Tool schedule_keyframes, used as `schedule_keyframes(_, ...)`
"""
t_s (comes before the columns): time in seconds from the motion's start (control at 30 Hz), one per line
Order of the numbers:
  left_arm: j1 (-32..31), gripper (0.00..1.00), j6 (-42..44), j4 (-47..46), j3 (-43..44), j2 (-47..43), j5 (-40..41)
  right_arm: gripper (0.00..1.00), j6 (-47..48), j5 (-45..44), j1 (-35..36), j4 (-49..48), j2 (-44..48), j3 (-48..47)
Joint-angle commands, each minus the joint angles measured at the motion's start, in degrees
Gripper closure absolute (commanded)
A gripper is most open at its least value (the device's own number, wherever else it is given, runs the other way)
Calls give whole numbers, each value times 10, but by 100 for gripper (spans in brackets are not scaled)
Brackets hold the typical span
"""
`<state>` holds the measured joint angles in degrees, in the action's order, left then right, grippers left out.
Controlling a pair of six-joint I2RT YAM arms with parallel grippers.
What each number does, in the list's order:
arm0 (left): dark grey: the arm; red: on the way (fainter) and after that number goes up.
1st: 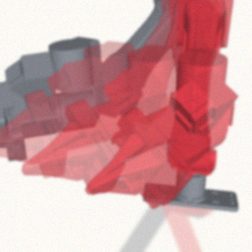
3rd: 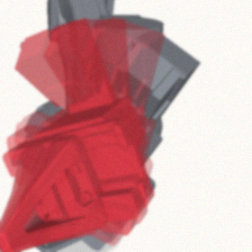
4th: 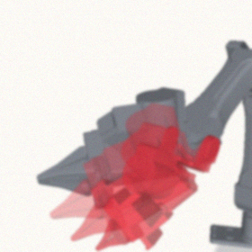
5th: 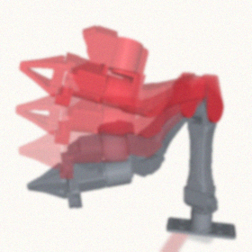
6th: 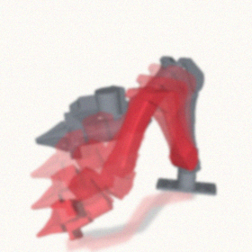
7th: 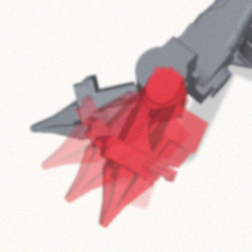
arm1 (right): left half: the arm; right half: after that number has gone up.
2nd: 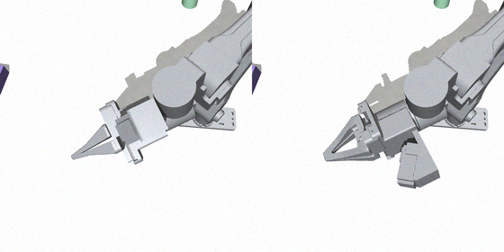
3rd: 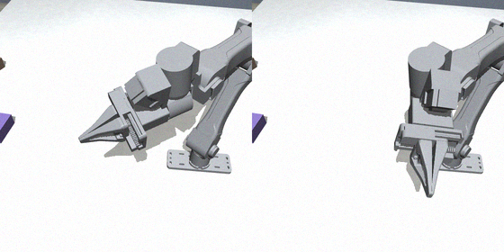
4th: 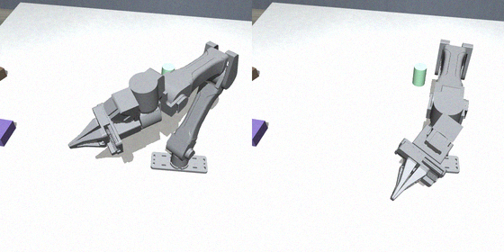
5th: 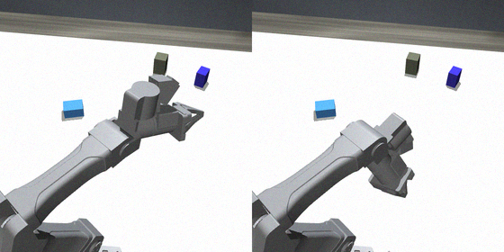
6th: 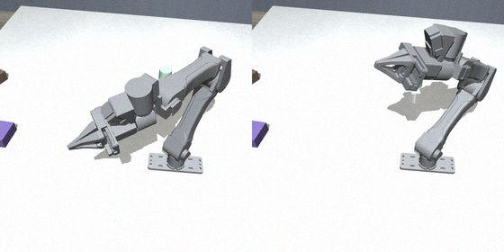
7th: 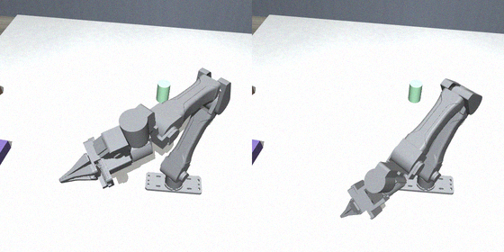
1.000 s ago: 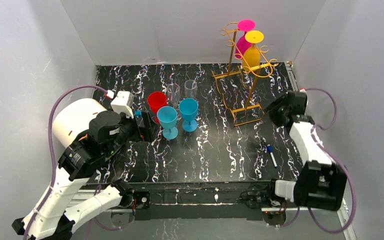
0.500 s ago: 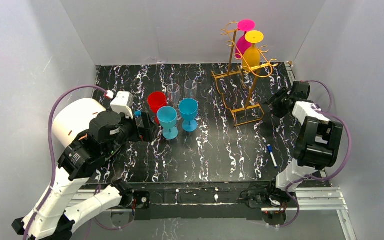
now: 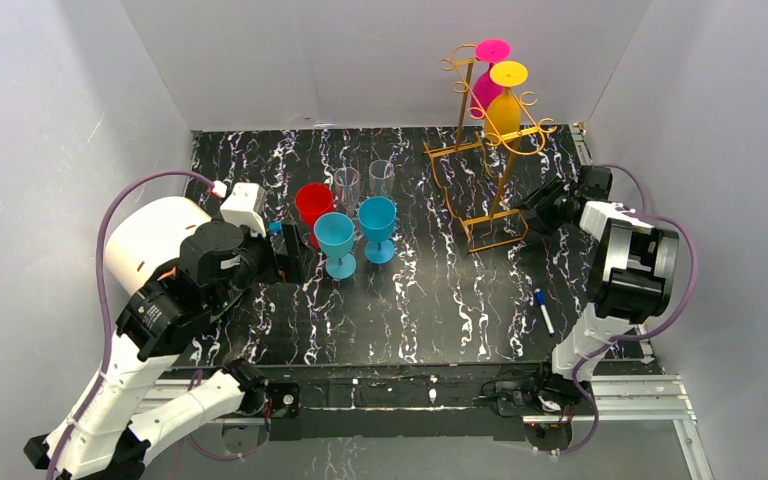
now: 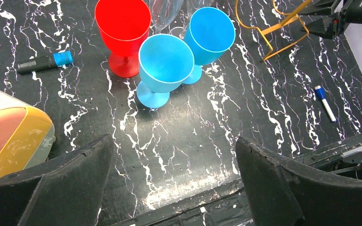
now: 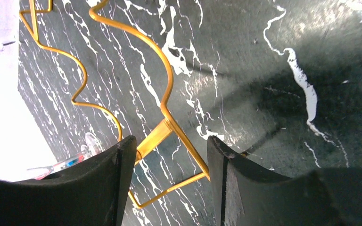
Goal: Take the wine glass off the wine glass rack
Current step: Pick up the wine glass from the wine rack.
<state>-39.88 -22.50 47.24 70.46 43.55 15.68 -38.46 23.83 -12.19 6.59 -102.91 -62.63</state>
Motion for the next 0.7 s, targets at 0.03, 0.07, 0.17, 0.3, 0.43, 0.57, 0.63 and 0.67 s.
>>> schedule_keyframes(0.03, 0, 2, -6, 4, 12, 6, 6, 36, -6, 40, 4, -23, 36, 38)
schedule_keyframes(0.07, -1, 2, -8, 4, 13, 8, 4, 36, -5, 44, 6, -21, 39, 44)
schedule_keyframes(0.17, 0, 2, -13, 4, 14, 12, -2, 36, -2, 43, 14, -19, 56, 68)
schedule_keyframes(0.3, -1, 2, -16, 5, 10, 8, -3, 35, -16, 45, 41, -27, 89, 99)
schedule_keyframes(0.43, -1, 2, -19, 7, 14, 6, 0, 34, -34, 24, 71, -16, 117, 118)
schedule_keyframes(0.57, -1, 2, -19, 6, 12, 1, 5, 33, -60, 10, 98, -31, 150, 141)
schedule_keyframes(0.63, 0, 2, -19, 7, 13, 1, 4, 32, -61, 9, 110, -31, 154, 141)
schedule_keyframes(0.67, 0, 2, -19, 8, 13, 1, 5, 32, -62, 8, 112, -33, 153, 142)
